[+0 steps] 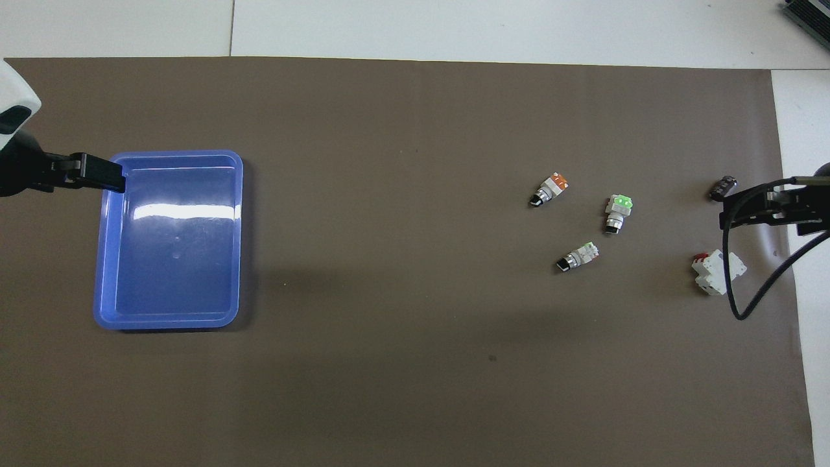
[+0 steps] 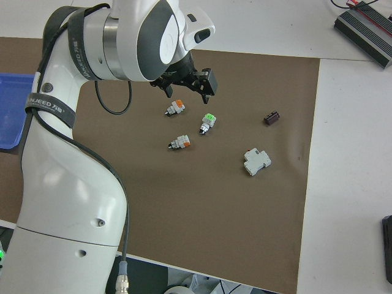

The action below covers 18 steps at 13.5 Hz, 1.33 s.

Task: Turn and place switch with both arms
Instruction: 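Move the right gripper toward the green-topped switch, then lower the right gripper and grasp the green-topped switch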

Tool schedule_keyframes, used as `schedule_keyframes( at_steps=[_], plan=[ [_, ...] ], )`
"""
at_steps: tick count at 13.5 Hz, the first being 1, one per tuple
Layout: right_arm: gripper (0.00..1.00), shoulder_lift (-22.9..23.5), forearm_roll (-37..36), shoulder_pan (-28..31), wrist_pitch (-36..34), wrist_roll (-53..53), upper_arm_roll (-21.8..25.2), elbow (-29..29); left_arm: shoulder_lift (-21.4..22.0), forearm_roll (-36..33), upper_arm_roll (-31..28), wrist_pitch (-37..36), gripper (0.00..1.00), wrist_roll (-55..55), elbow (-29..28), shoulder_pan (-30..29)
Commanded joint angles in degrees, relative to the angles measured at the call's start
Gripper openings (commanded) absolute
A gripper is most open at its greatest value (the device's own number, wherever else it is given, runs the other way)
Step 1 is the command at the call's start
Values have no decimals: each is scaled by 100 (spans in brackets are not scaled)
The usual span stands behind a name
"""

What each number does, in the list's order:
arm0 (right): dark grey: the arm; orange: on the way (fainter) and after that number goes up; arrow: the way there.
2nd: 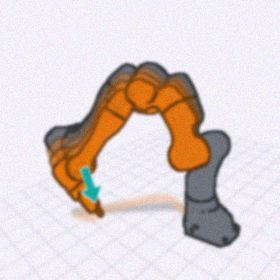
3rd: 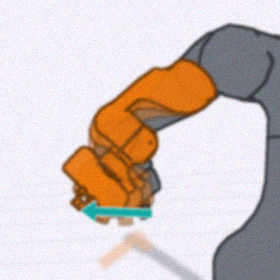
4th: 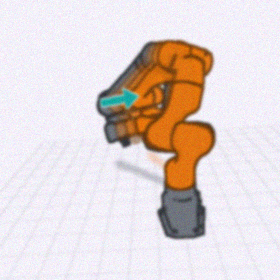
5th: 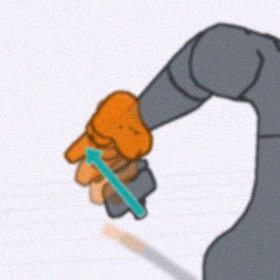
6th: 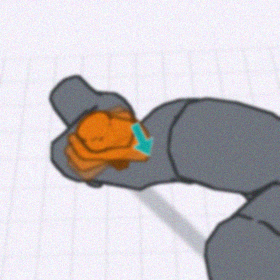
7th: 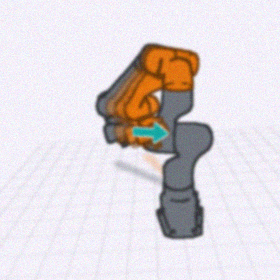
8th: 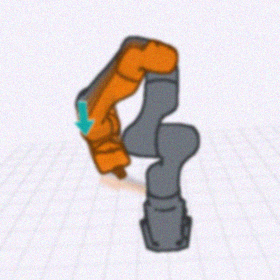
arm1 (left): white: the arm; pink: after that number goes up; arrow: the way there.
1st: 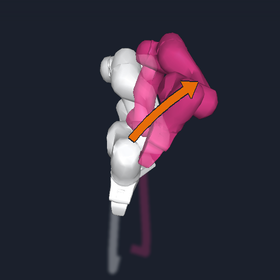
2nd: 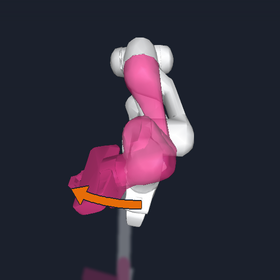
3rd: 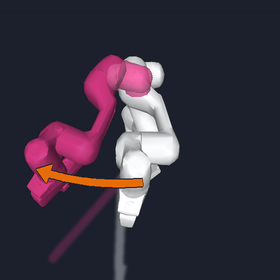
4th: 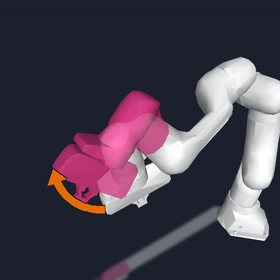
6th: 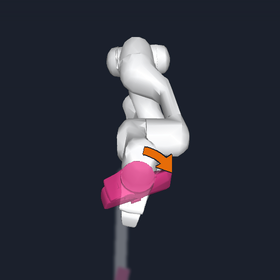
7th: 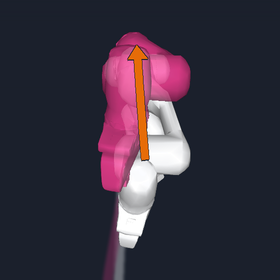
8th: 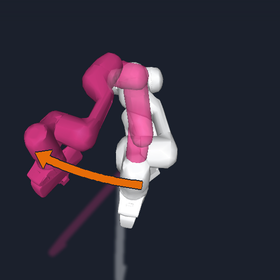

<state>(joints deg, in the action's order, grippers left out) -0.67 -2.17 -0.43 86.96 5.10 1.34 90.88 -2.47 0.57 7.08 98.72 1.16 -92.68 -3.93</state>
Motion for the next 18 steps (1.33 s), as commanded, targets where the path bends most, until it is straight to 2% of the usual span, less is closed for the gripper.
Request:
schedule_keyframes(
  at_steps=[1, 8, 11, 12, 18],
  plan=[
    [100, -64, 94, 34, 5, -149, -10, 140, 168, 75, 4, -2, 100, 86, -189, -46],
    [100, -152, 94, 42, 128, -158, -10, 324, 168, 75, 4, -2, 100, 86, -189, -46],
    [100, -433, 103, 43, 1959, -132, -10, 1542, 168, 75, 4, -2, 100, 86, -189, -46],
    [100, -303, 103, 60, 2322, -114, -10, 1686, 168, 75, 4, -2, 100, 86, -189, -46],
    [100, 1348, 103, 43, 3879, 719, -10, 1766, 168, 75, 4, -2, 100, 86, -189, -46]
  ],
)
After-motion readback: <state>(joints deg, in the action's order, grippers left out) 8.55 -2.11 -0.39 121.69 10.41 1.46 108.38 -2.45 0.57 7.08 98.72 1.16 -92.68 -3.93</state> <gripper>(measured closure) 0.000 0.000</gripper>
